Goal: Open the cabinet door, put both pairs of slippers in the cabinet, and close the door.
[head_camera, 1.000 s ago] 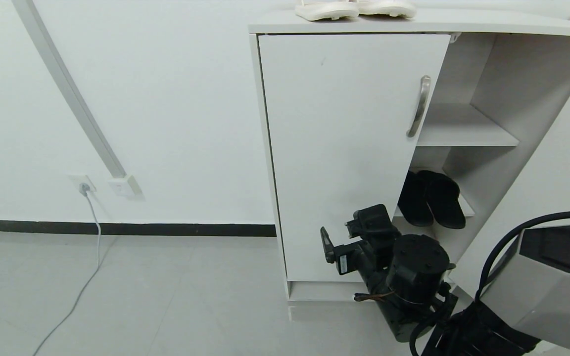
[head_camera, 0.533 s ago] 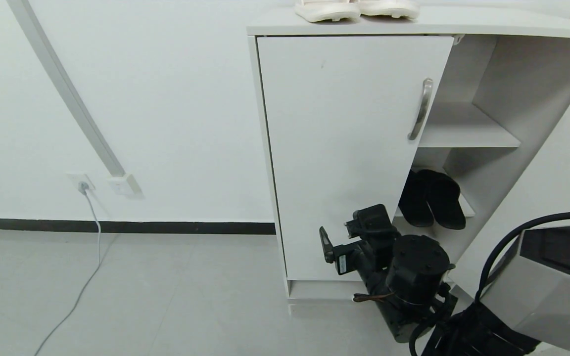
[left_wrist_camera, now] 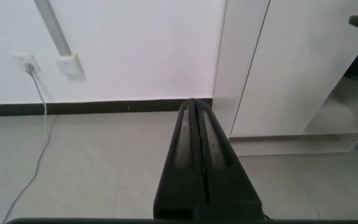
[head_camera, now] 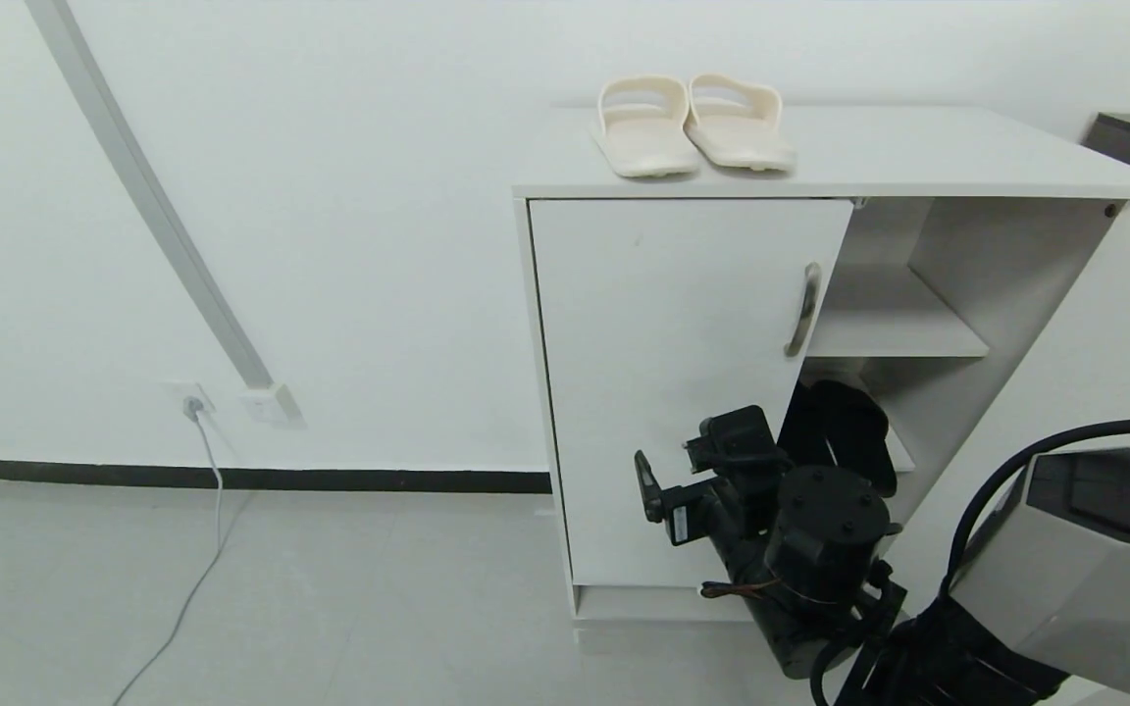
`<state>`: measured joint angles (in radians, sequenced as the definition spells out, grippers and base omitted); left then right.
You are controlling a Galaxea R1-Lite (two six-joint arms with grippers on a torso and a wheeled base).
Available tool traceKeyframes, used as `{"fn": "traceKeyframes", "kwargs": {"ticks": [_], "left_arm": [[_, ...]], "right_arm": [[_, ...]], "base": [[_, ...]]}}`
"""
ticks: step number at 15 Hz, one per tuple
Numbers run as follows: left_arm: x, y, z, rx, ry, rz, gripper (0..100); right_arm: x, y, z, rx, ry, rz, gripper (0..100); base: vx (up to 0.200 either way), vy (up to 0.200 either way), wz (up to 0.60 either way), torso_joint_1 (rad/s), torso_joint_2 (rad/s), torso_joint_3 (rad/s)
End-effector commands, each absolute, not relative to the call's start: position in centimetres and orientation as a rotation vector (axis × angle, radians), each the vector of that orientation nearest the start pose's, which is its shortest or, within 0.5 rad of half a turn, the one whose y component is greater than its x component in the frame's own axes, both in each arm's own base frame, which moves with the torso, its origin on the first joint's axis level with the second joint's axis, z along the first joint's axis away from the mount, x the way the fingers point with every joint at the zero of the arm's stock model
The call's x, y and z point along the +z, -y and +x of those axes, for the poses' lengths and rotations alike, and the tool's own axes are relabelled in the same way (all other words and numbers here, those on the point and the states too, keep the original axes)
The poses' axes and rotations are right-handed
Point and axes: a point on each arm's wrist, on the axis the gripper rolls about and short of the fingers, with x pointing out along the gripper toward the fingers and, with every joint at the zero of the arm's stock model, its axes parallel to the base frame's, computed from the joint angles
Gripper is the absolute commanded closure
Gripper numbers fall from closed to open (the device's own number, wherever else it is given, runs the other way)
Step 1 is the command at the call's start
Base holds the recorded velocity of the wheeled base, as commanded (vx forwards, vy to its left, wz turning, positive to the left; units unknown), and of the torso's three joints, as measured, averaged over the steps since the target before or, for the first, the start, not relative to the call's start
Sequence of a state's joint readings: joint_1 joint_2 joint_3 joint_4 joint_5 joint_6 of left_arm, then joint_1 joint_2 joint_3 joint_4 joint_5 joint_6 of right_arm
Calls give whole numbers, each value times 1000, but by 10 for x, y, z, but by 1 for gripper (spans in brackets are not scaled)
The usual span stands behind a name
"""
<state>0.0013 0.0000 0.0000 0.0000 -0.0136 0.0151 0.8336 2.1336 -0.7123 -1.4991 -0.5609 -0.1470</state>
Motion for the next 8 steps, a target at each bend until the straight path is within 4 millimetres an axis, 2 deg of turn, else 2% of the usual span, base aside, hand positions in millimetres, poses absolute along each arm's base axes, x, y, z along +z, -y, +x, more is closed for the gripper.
{"fn": "traceKeyframes", "kwargs": {"ticks": [1, 8], "left_arm": [[75, 0, -23, -12, 0, 15, 100], [75, 0, -23, -12, 0, 15, 100]], "right_arm": [[98, -258, 251, 267, 75, -100, 0], [99, -256, 253, 257, 76, -99, 0]], "base": [[0, 0, 0, 119, -476, -334], [0, 0, 0, 163, -478, -317]]}}
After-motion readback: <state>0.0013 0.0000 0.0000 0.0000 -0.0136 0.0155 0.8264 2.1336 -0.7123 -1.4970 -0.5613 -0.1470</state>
